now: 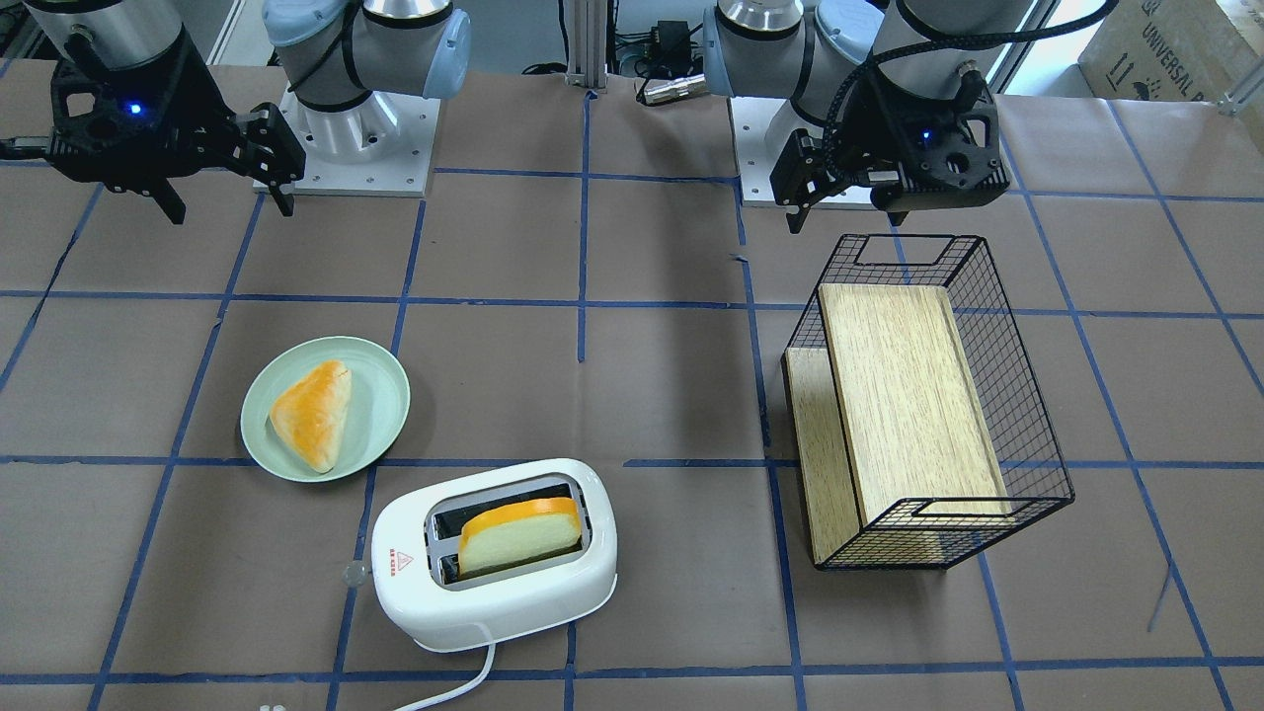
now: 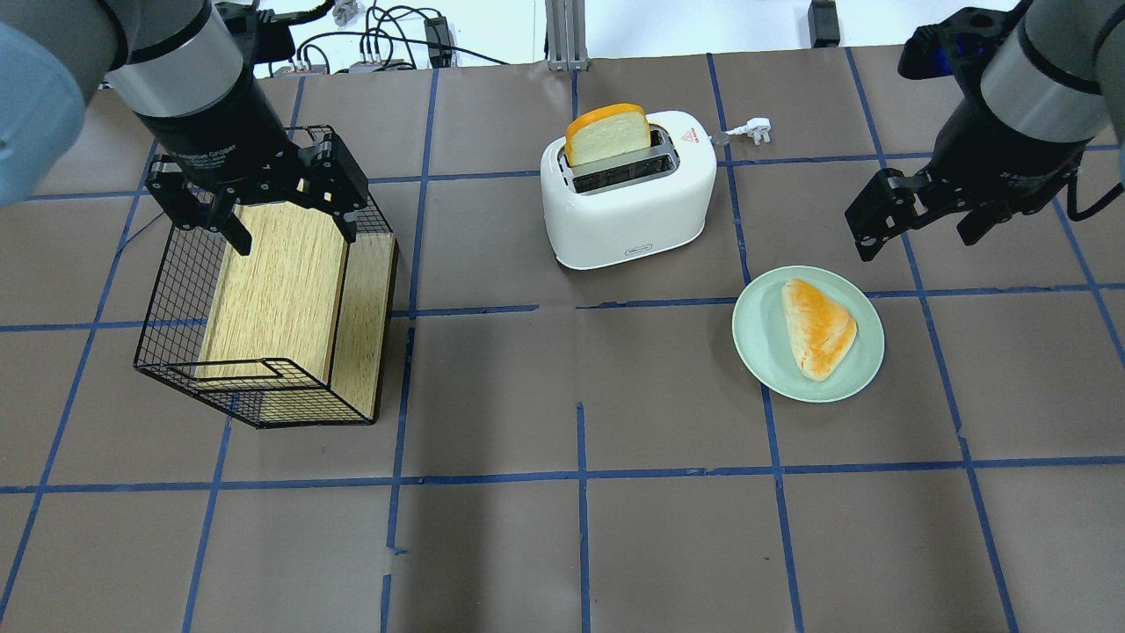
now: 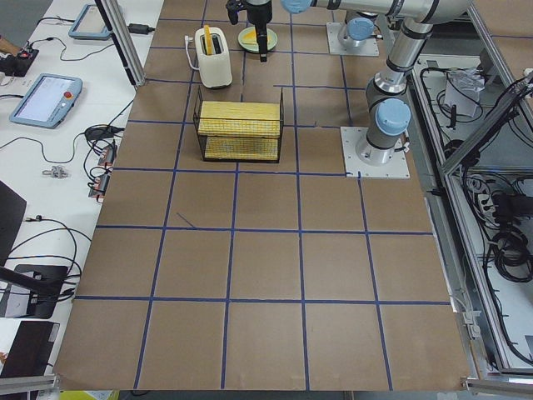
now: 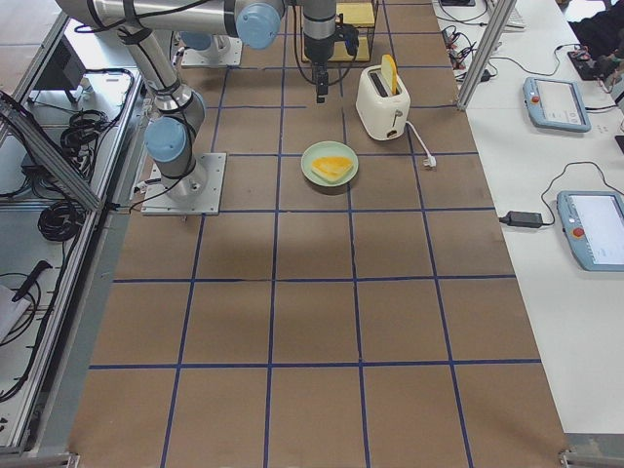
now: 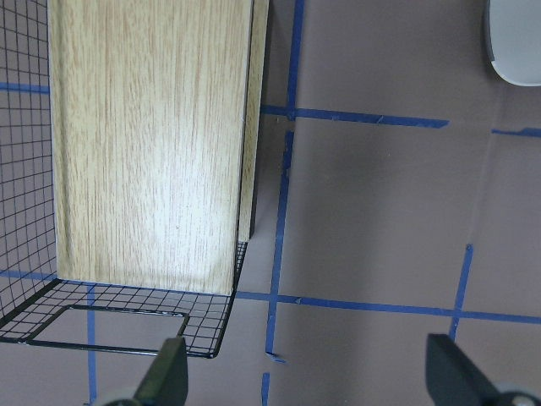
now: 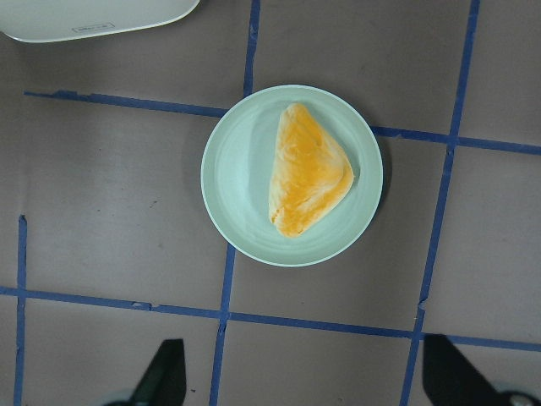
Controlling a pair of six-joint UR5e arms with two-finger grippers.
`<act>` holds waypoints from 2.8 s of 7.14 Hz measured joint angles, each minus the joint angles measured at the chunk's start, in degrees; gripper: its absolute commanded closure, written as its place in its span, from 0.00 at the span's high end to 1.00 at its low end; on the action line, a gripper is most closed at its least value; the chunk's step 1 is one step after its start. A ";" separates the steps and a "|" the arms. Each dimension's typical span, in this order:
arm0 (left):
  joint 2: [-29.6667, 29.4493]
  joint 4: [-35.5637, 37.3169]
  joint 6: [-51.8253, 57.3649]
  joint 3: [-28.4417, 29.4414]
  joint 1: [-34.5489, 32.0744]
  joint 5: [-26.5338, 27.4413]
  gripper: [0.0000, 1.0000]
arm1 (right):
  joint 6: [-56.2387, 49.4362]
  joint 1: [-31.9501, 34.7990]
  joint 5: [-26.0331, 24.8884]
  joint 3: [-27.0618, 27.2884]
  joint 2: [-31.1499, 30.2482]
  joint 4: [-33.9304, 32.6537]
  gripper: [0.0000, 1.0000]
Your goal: Press toaster with right arm
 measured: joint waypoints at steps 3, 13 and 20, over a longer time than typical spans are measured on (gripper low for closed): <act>0.00 -0.05 0.00 0.00 0.00 0.00 1.00 | -1.97 -0.50 1.81 -2.75 3.85 -2.26 0.06; 0.00 -0.06 0.00 0.00 0.06 0.00 1.00 | -8.15 -2.62 30.01 -22.38 35.55 -6.03 0.03; 0.00 -0.03 0.00 0.00 0.00 0.00 1.00 | -7.54 -1.99 31.41 -22.45 39.89 -11.48 0.03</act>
